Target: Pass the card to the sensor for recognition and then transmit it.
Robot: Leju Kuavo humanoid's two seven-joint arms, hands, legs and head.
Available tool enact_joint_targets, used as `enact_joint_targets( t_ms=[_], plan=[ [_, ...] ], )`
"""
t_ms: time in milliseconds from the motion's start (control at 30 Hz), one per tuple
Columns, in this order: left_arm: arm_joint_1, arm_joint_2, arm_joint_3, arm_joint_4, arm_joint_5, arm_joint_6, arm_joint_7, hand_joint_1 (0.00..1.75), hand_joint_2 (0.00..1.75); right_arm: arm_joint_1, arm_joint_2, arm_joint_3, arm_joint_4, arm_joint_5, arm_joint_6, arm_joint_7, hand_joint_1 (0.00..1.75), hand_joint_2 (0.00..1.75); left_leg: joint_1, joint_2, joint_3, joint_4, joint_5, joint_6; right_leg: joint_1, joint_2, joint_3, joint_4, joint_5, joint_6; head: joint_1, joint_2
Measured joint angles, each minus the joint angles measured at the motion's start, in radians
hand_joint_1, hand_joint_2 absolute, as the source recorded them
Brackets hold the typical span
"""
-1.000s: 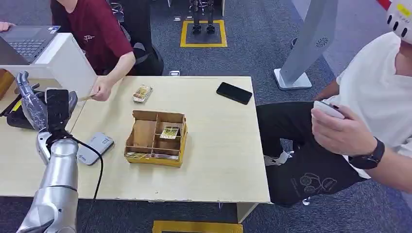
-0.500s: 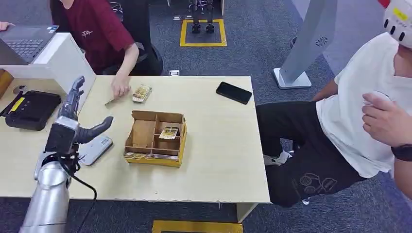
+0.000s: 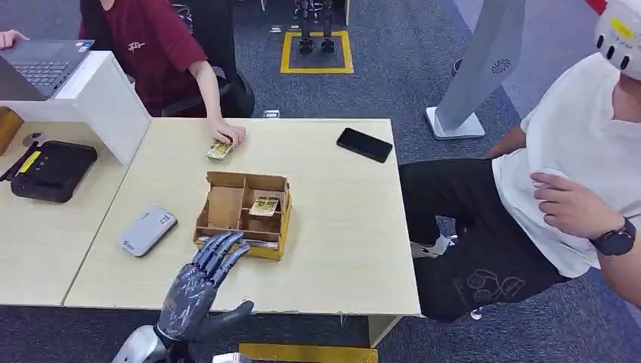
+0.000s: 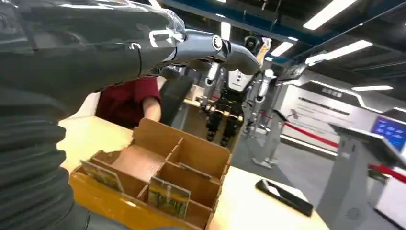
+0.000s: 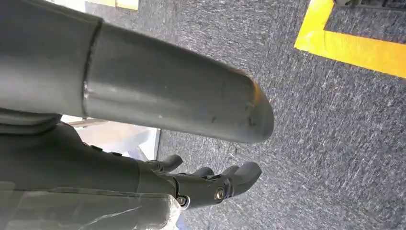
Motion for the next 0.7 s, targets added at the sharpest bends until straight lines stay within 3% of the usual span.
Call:
enact_joint_targets(
  t_ms=[267, 533, 700],
  plan=[
    [0.005, -0.02, -0.04, 0.096, -0.267, 0.243, 0.194, 0.0, 1.75, -0.001, 0.0, -0.001, 0.0, 0.027, -0.002, 0.006, 0.0, 0.0, 0.0, 0.0, 0.0, 0.0, 0.0, 0.0, 0.0, -0.001, 0.0, 0.0, 0.0, 0.0, 0.0, 0.0],
    [-0.04, -0.049, 0.006, 0.238, -0.42, 0.339, 0.32, 0.0, 1.75, -0.001, 0.0, -0.001, 0.0, 0.044, -0.002, 0.007, 0.0, 0.0, 0.0, -0.001, 0.0, 0.0, 0.001, 0.001, 0.0, -0.001, 0.001, 0.0, 0.0, 0.0, 0.0, 0.0],
    [-0.069, -0.072, 0.054, 0.314, -0.497, 0.35, 0.378, 0.0, 1.75, -0.002, 0.0, 0.0, 0.0, 0.051, -0.002, 0.008, 0.0, 0.0, 0.0, -0.001, 0.0, 0.0, 0.001, 0.001, 0.0, -0.002, 0.001, 0.0, 0.0, 0.0, 0.0, 0.0]
  ],
)
